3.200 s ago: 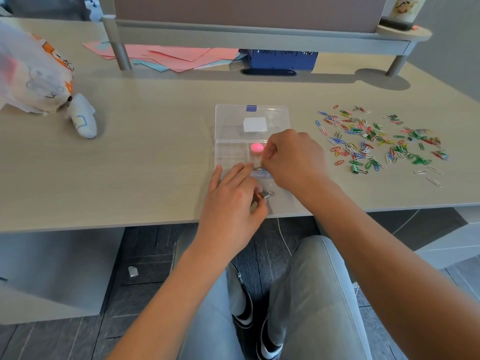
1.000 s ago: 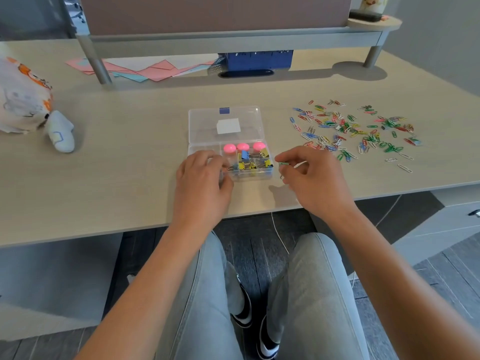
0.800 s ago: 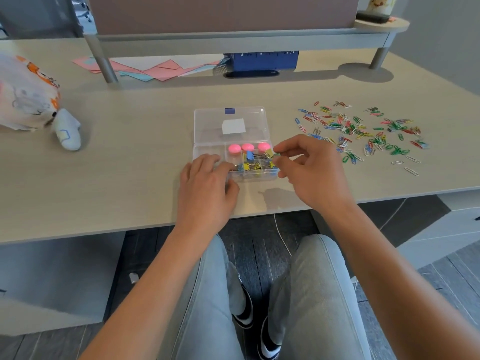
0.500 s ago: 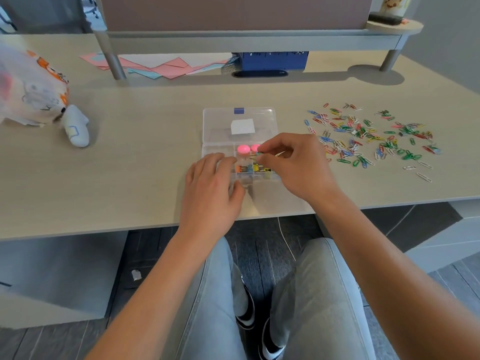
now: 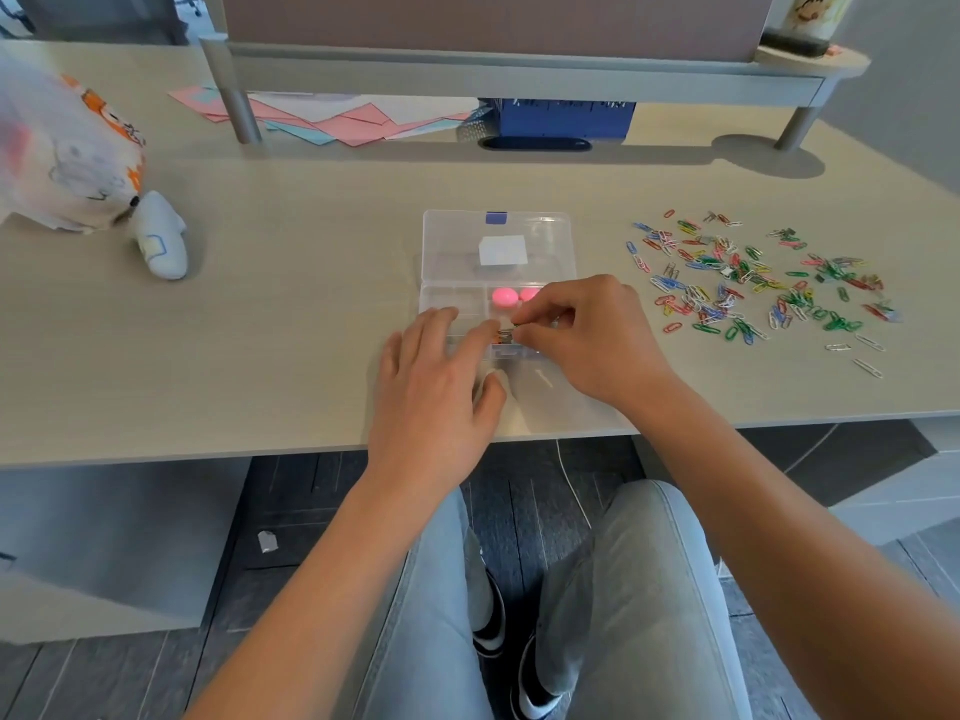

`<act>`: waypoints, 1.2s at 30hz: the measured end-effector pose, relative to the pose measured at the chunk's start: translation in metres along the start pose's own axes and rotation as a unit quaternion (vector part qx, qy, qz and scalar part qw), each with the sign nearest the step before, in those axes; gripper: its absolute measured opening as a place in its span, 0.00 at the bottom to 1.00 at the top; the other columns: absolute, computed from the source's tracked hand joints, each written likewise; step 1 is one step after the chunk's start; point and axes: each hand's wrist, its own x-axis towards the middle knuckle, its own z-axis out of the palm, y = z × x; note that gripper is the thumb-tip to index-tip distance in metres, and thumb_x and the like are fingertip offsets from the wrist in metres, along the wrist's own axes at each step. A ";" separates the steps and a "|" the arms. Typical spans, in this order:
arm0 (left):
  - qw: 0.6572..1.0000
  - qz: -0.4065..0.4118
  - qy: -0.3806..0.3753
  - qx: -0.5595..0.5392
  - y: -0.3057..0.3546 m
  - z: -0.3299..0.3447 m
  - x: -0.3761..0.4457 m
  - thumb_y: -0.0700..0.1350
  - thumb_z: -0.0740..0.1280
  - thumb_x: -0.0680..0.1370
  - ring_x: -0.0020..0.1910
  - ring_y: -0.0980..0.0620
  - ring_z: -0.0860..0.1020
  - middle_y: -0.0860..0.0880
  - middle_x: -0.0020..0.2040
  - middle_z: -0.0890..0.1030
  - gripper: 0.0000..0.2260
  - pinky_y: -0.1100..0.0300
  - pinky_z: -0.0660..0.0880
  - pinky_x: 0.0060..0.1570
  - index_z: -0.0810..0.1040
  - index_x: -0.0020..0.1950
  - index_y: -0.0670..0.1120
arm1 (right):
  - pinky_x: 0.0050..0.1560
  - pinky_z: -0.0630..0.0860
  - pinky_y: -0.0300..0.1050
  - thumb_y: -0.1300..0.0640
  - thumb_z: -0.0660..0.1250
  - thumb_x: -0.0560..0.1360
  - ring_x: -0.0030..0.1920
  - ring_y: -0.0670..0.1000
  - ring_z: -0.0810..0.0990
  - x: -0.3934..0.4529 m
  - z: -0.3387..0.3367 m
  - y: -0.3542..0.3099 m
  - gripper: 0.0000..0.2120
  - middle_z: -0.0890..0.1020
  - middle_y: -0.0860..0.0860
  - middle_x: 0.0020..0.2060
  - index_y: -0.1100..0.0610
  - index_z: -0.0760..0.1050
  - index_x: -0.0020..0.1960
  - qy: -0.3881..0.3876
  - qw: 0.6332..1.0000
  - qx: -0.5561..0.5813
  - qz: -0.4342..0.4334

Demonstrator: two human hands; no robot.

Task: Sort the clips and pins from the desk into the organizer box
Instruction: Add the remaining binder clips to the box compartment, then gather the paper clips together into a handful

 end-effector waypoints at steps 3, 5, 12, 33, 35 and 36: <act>1.000 0.007 0.001 -0.005 0.000 -0.001 0.000 0.51 0.60 0.77 0.72 0.44 0.66 0.45 0.70 0.71 0.20 0.42 0.64 0.70 0.74 0.69 0.52 | 0.36 0.66 0.26 0.58 0.75 0.71 0.33 0.35 0.75 0.001 -0.003 0.002 0.05 0.83 0.43 0.36 0.50 0.86 0.45 -0.019 0.999 -0.030 -0.015; 1.000 0.010 0.004 -0.010 0.000 -0.001 0.000 0.51 0.60 0.77 0.71 0.44 0.67 0.45 0.69 0.72 0.20 0.41 0.65 0.69 0.76 0.69 0.52 | 0.38 0.66 0.26 0.56 0.74 0.72 0.35 0.37 0.76 0.001 -0.005 0.002 0.05 0.83 0.42 0.39 0.48 0.86 0.46 -0.027 0.998 -0.058 -0.028; 1.000 0.021 0.000 0.015 -0.003 0.003 -0.001 0.51 0.62 0.78 0.72 0.45 0.66 0.46 0.69 0.72 0.19 0.41 0.64 0.69 0.76 0.68 0.53 | 0.45 0.72 0.46 0.53 0.70 0.77 0.52 0.52 0.76 -0.013 -0.006 0.007 0.09 0.82 0.49 0.46 0.48 0.86 0.55 -0.024 0.975 -0.176 -0.133; 0.991 -0.006 -0.103 0.090 0.034 0.016 0.010 0.62 0.48 0.82 0.81 0.45 0.43 0.48 0.82 0.46 0.32 0.33 0.47 0.74 0.45 0.82 0.50 | 0.45 0.68 0.39 0.51 0.66 0.79 0.49 0.48 0.77 -0.047 -0.010 0.043 0.17 0.79 0.50 0.53 0.51 0.80 0.66 0.100 0.986 -0.105 0.084; 0.990 -0.010 -0.107 0.094 0.035 0.018 0.014 0.62 0.47 0.81 0.81 0.44 0.43 0.48 0.82 0.45 0.32 0.32 0.47 0.73 0.44 0.82 0.50 | 0.46 0.69 0.39 0.51 0.66 0.79 0.50 0.48 0.77 -0.046 -0.014 0.044 0.17 0.79 0.50 0.54 0.52 0.80 0.66 0.101 0.984 -0.110 0.093; 0.989 -0.014 -0.109 0.097 0.037 0.019 0.016 0.63 0.47 0.81 0.81 0.44 0.43 0.47 0.82 0.45 0.33 0.32 0.46 0.73 0.44 0.82 0.50 | 0.47 0.70 0.40 0.52 0.66 0.79 0.50 0.48 0.78 -0.046 -0.018 0.045 0.17 0.80 0.50 0.54 0.52 0.80 0.66 0.102 0.983 -0.111 0.102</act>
